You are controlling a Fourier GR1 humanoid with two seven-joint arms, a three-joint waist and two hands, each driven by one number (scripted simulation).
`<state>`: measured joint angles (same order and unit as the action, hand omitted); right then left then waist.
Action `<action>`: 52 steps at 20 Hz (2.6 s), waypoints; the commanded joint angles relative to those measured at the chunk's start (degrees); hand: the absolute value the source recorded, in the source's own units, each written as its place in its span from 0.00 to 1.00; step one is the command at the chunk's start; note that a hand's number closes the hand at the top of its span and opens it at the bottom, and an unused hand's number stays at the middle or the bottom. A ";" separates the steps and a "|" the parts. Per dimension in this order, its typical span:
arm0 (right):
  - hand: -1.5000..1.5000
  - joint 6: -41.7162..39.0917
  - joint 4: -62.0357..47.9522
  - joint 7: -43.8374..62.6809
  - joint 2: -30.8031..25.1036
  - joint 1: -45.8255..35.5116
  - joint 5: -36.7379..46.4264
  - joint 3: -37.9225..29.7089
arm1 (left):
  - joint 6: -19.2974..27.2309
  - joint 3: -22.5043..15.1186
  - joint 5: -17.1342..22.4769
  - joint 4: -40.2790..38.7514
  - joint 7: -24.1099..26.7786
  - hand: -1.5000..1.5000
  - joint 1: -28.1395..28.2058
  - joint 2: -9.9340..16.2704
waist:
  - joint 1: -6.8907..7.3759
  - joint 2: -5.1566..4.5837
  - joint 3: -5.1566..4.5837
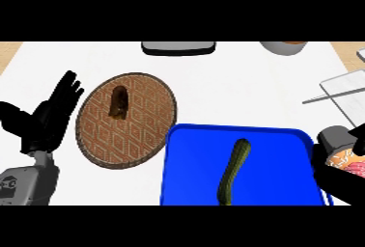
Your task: Pick the cupcake from the tray and place it in the tiered shelf
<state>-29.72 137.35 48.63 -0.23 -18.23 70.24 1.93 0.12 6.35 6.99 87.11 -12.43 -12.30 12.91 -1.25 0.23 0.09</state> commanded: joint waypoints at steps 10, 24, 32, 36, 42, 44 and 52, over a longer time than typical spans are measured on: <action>1.00 -5.56 -2.33 -13.40 -2.46 -6.48 -26.13 -36.31 | 0.36 0.15 -0.26 0.73 0.08 0.50 1.56 -0.31 | -1.75 0.53 0.26; 1.00 -9.08 -35.44 -34.68 -30.65 -0.91 -49.12 -65.42 | -1.30 0.31 -0.64 -2.56 2.63 0.50 -0.87 -0.50 | 0.76 -0.22 -0.08; 0.00 6.72 -47.72 -37.13 -33.19 -2.59 -40.71 -61.37 | -2.15 1.78 0.10 -3.52 -0.46 0.50 -4.55 1.20 | 1.56 -0.41 -0.07; 0.00 12.65 -58.05 -45.18 -37.70 -4.79 -42.33 -62.30 | -1.20 1.07 -0.02 -2.47 -0.79 0.50 -3.90 -0.43 | 1.63 -0.40 -0.05; 0.00 12.22 -65.41 -49.94 -43.17 -3.77 -49.77 -66.30 | -0.38 -0.32 -0.42 1.18 -3.72 0.50 -3.66 -1.57 | 1.29 -0.18 -0.05; 0.00 7.63 -66.99 -47.86 -47.71 -2.21 -52.31 -67.01 | 0.10 -0.58 -1.46 3.87 -2.60 0.50 -0.97 -1.66 | 1.25 -0.11 -0.08; 0.00 -10.69 -81.36 -43.32 -61.58 3.90 -61.81 -75.50 | -1.00 1.29 -1.08 -0.02 -1.12 0.50 -1.88 -0.27 | 0.32 -0.05 -0.08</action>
<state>-34.02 61.15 4.18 -55.29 -17.77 12.11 -69.59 -0.98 7.17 5.85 86.53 -12.90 -13.73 12.23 -0.62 0.11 0.01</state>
